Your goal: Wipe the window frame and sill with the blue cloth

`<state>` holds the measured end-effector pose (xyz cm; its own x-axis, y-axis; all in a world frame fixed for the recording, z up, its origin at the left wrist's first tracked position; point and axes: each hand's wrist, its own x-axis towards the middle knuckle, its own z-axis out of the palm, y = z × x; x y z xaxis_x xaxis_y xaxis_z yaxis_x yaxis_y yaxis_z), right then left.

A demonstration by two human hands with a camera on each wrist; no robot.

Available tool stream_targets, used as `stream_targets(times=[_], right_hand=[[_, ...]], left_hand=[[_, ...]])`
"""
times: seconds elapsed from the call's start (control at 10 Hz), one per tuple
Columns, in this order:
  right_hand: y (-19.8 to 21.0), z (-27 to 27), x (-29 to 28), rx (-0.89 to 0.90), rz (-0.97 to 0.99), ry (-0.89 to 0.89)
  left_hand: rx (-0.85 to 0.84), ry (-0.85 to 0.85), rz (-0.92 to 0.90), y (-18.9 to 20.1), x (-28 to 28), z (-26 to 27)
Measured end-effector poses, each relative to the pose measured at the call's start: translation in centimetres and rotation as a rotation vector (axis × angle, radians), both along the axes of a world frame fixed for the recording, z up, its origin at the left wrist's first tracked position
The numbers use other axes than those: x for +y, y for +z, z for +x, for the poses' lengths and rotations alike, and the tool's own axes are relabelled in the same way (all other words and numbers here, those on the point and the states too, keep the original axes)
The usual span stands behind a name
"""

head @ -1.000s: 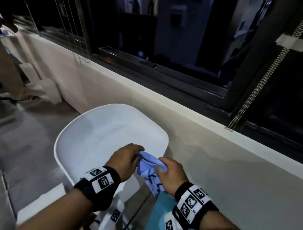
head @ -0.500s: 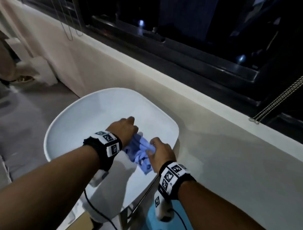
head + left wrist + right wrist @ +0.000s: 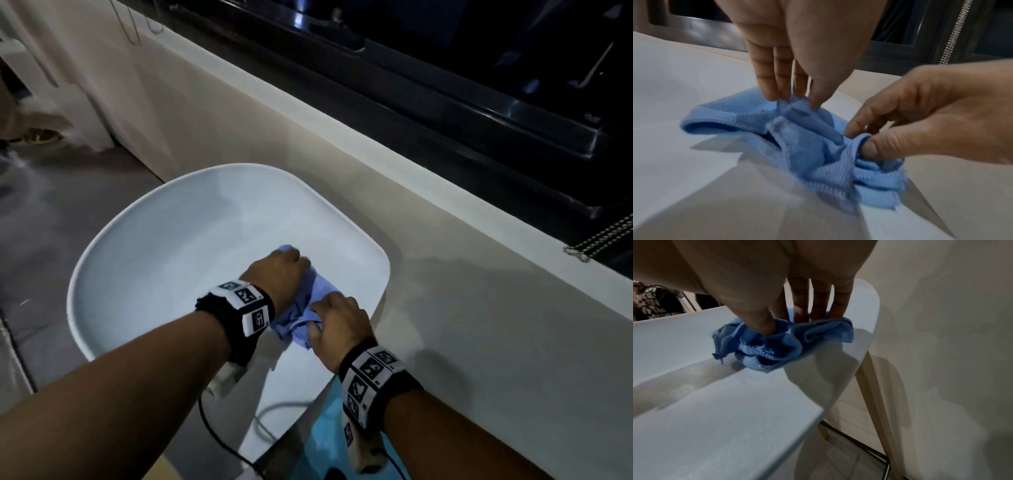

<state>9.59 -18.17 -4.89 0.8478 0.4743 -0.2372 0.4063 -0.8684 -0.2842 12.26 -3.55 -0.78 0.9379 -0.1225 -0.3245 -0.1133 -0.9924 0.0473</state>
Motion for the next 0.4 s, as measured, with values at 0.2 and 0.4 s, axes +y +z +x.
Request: stream_targets(times=[0.2, 0.4], right_hand=[[0.0, 0.0, 0.3, 0.031, -0.005, 0.008], [0.7, 0.0, -0.6, 0.084, 0.118, -0.041]], left_hand=[[0.16, -0.165, 0.176, -2.4, 0.3, -1.1], [0.057, -0.174, 0.218, -0.2, 0.4, -3.6]])
